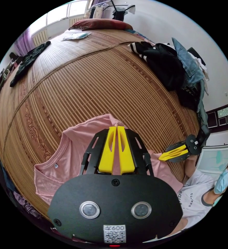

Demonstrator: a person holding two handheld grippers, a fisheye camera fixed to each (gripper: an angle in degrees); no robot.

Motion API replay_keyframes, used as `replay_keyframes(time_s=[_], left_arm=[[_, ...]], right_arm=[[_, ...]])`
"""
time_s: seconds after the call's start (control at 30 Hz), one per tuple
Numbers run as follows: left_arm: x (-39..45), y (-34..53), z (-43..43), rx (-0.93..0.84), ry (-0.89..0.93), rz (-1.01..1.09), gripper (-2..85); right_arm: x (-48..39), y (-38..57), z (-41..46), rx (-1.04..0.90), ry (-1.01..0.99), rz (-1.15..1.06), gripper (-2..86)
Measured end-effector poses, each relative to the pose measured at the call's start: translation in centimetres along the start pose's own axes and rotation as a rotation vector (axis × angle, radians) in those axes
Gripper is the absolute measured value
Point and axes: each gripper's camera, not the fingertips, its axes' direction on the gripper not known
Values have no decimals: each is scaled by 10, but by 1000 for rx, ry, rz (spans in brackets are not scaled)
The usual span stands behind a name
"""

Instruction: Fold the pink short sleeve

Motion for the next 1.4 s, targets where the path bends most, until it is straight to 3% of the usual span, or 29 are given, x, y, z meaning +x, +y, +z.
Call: replay_keyframes(time_s=[0.37,0.6,0.73,0.8,0.9,1.07,1.23,1.4], left_arm=[[50,-56,46,-124,-82,46,16],[63,-55,29,-208,-128,109,18],[67,-38,-17,35,-214,81,18],[76,-31,-27,75,-195,147,20],[84,-8,-21,23,-211,211,28],[58,50,19,-139,-139,143,68],[44,85,23,-82,-102,87,90],[42,100,12,-59,-62,44,102]], right_arm=[[-11,4,4,-2,-9,4,-9],[0,11,-2,3,-70,46,-9],[-4,16,0,1,-63,47,-9],[-16,16,2,-11,-13,6,-9],[-30,19,-2,-14,34,-33,-9],[-36,33,-29,170,-20,-37,-9],[-48,38,-21,127,113,-99,-9],[-41,39,-8,89,40,-68,-9]])
